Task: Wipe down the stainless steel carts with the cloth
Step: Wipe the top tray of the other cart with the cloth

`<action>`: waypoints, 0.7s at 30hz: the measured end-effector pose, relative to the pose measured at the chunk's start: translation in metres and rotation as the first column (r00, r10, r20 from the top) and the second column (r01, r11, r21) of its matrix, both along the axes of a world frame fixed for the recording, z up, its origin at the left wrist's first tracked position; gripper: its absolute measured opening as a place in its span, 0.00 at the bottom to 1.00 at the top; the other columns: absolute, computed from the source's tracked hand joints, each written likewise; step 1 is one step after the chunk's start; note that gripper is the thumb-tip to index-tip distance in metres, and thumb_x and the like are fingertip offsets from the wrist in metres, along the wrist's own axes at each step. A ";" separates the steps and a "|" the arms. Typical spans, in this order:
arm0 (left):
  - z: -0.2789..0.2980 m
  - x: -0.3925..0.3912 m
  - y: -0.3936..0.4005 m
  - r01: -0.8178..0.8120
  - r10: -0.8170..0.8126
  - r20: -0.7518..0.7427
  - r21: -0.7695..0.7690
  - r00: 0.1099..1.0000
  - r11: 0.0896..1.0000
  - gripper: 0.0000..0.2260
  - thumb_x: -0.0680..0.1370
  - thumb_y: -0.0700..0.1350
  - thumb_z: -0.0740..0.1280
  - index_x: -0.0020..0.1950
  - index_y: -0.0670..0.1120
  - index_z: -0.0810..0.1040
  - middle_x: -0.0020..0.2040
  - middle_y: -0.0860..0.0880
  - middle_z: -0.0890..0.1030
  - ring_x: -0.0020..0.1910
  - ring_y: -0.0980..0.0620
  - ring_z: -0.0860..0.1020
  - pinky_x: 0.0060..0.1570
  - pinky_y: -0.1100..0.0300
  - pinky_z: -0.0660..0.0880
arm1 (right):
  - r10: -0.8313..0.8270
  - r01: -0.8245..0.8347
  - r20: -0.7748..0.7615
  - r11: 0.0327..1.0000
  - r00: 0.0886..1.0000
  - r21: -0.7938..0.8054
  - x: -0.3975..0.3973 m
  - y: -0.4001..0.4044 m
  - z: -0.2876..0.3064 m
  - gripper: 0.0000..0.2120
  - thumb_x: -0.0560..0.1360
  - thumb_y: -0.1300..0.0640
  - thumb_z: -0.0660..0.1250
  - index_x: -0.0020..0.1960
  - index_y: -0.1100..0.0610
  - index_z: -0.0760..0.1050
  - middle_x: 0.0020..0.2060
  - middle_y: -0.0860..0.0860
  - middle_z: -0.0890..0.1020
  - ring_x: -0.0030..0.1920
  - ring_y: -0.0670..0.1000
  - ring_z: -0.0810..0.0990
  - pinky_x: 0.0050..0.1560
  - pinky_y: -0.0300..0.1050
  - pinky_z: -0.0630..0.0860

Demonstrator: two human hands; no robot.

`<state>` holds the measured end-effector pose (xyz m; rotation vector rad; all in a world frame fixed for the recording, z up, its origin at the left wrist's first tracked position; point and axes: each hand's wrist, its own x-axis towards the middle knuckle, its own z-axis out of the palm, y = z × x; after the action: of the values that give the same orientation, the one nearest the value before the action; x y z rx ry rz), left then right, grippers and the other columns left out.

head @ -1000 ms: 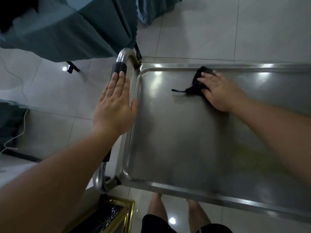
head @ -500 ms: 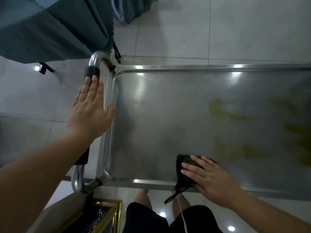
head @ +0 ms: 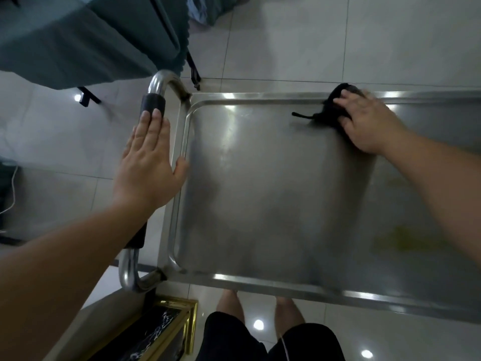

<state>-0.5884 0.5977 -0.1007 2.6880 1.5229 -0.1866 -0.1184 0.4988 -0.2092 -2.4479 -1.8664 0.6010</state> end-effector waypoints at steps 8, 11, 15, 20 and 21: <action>0.004 0.001 0.000 -0.010 0.010 0.019 -0.033 1.000 0.999 0.36 0.84 0.62 0.50 0.88 0.46 0.46 0.88 0.49 0.42 0.85 0.53 0.37 0.84 0.45 0.45 | 0.182 -0.165 -0.104 0.974 0.978 0.155 -0.105 -0.224 0.007 0.24 0.81 0.46 0.61 0.76 0.48 0.75 0.78 0.47 0.72 0.78 0.60 0.69 0.75 0.63 0.67; 0.005 0.002 -0.002 -0.013 0.014 0.022 -0.041 1.000 0.999 0.37 0.83 0.61 0.50 0.88 0.45 0.46 0.88 0.48 0.43 0.85 0.52 0.37 0.84 0.46 0.45 | 0.268 -0.263 -0.115 0.963 0.957 0.059 -0.135 -0.321 0.006 0.28 0.83 0.44 0.60 0.82 0.41 0.63 0.81 0.40 0.64 0.82 0.55 0.61 0.79 0.60 0.60; 0.006 0.004 -0.002 -0.012 0.012 0.008 -0.038 1.000 0.999 0.37 0.83 0.61 0.50 0.87 0.44 0.46 0.88 0.47 0.42 0.85 0.51 0.38 0.84 0.46 0.44 | 0.281 -0.281 -0.159 0.959 0.946 0.027 -0.124 -0.321 0.010 0.24 0.85 0.41 0.54 0.80 0.42 0.68 0.80 0.40 0.67 0.82 0.54 0.64 0.79 0.58 0.61; 0.005 0.002 -0.002 -0.006 0.007 0.019 -0.038 1.000 0.999 0.37 0.83 0.60 0.51 0.87 0.44 0.47 0.88 0.47 0.43 0.85 0.52 0.37 0.84 0.46 0.44 | 0.160 -0.146 -0.122 0.982 0.980 0.117 -0.058 -0.213 0.006 0.25 0.86 0.41 0.54 0.72 0.53 0.78 0.74 0.53 0.76 0.74 0.62 0.73 0.73 0.59 0.66; 0.004 0.002 -0.002 -0.006 0.007 0.025 -0.039 1.000 0.999 0.37 0.83 0.60 0.51 0.88 0.45 0.47 0.88 0.47 0.43 0.85 0.52 0.38 0.84 0.46 0.44 | 0.108 -0.094 -0.113 0.988 0.988 0.122 -0.042 -0.189 0.004 0.24 0.84 0.44 0.56 0.72 0.55 0.78 0.74 0.55 0.77 0.74 0.63 0.73 0.74 0.58 0.65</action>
<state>-0.5864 0.5956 -0.0962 2.6451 1.5044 -0.1795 -0.1600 0.3098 -0.2055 -2.2060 -1.9295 0.6093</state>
